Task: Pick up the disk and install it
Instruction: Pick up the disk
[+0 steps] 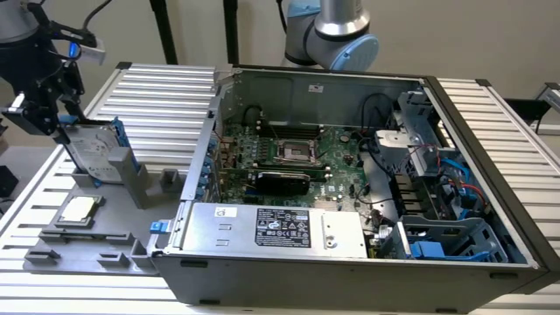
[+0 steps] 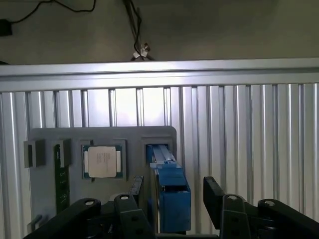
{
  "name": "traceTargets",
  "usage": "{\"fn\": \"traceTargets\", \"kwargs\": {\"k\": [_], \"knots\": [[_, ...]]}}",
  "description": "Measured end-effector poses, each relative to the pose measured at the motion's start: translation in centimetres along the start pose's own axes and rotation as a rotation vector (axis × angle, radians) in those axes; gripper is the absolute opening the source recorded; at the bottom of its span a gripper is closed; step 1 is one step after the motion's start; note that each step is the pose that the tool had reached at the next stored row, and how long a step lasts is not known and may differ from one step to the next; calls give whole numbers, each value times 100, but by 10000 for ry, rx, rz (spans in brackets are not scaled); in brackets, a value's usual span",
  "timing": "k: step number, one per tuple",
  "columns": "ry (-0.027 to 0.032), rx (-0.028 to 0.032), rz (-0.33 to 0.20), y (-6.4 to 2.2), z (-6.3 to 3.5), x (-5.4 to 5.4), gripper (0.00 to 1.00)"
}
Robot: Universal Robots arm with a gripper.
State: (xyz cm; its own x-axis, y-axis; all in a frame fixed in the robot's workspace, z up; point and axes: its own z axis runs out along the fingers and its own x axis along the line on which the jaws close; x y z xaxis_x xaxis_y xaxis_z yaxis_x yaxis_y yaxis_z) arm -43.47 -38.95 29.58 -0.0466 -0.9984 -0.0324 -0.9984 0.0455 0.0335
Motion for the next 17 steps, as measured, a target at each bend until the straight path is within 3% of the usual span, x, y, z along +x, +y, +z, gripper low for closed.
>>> {"fn": "traceTargets", "kwargs": {"k": [4,10,12,14,15,17], "knots": [[16,6,1,-2,73,2,60],[99,9,-2,-6,121,4,60],[101,10,-6,-9,122,3,51],[102,10,-14,-14,122,3,51],[102,10,-20,-17,122,3,44],[102,10,-31,-22,122,3,44]]}}
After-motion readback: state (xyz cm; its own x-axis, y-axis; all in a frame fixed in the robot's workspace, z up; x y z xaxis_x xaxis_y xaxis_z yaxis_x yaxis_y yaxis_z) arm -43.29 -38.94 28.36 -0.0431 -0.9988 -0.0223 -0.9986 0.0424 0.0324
